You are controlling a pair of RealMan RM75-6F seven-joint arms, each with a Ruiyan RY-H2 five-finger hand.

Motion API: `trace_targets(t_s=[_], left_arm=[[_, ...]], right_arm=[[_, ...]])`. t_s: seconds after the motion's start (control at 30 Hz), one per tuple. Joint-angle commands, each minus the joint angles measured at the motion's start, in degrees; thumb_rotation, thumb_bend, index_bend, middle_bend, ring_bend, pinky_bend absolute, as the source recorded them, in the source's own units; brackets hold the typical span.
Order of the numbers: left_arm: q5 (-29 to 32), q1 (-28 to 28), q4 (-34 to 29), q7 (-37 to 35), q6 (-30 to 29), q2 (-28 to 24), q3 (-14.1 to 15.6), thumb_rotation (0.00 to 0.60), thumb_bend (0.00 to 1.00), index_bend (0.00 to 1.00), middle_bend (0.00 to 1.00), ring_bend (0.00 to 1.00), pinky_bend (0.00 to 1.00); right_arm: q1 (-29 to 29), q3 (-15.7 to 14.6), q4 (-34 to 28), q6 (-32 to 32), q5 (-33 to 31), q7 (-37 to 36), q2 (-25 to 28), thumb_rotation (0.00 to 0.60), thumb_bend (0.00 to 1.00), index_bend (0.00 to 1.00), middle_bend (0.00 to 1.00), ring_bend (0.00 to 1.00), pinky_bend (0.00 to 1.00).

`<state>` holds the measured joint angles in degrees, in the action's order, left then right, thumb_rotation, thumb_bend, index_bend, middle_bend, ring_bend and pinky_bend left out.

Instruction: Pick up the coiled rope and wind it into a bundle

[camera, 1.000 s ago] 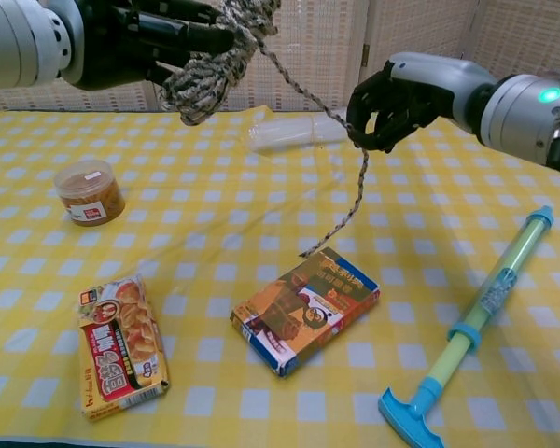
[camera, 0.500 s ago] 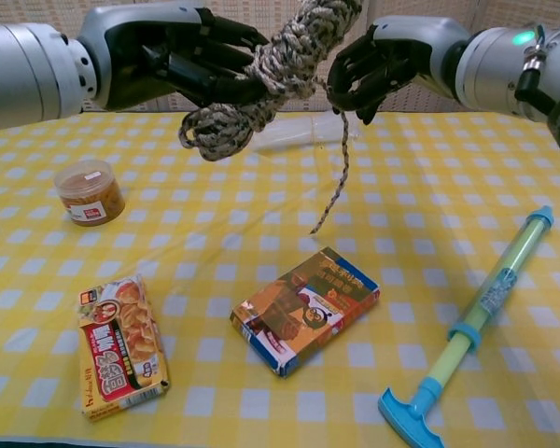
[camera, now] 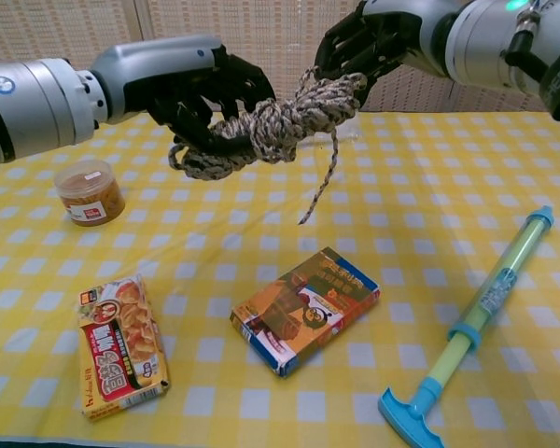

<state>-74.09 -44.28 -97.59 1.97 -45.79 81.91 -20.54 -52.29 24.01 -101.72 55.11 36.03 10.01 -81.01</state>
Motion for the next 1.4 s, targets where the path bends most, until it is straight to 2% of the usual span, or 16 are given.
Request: trace_targets(t_s=[0.03, 0.37, 0.77, 1.03, 1.27, 1.4], left_arm=[[2.51, -1.87, 2.47, 11.55, -4.13, 1.83, 2.56, 0.6, 0.72, 0.66, 0.72, 0.69, 0.81], [9.98, -3.45, 2.22, 31.35, -11.77, 5.04, 4.75, 0.6, 0.72, 0.67, 0.72, 0.71, 0.81], [20.06, -6.0, 1.94, 48.34, -20.74, 10.99, 4.85, 0.6, 0.72, 0.69, 0.76, 0.76, 0.83], [27.96, -7.3, 1.14, 50.14, -23.71, 13.4, 1.78, 0.6, 0.72, 0.69, 0.76, 0.77, 0.84], [33.33, -7.06, 0.55, 43.87, -23.22, 12.97, -2.2, 0.6, 0.72, 0.69, 0.76, 0.77, 0.85], [35.11, -6.52, -0.43, 40.03, -22.8, 11.6, -4.08, 0.6, 0.72, 0.69, 0.76, 0.77, 0.85]], right_arm=[[-0.58, -0.56, -0.69, 1.61, -0.9, 1.62, -0.17, 0.6, 0.63, 0.77, 0.56, 0.62, 0.52], [-1.84, -1.37, -2.02, 4.93, -3.68, 4.68, -1.74, 0.6, 0.63, 0.77, 0.57, 0.64, 0.55], [-3.16, -0.48, -3.18, 7.06, -6.22, 6.08, -3.44, 0.6, 0.63, 0.77, 0.57, 0.66, 0.57], [-3.05, -0.31, -5.65, 7.42, -5.82, 5.65, -3.57, 0.6, 0.63, 0.77, 0.57, 0.65, 0.58], [-2.02, -1.39, -7.51, 7.1, -3.3, 4.25, -3.67, 0.6, 0.63, 0.77, 0.56, 0.65, 0.58], [-1.09, -2.3, -8.28, 6.74, -0.52, 2.97, -3.7, 0.6, 0.63, 0.73, 0.55, 0.66, 0.58]])
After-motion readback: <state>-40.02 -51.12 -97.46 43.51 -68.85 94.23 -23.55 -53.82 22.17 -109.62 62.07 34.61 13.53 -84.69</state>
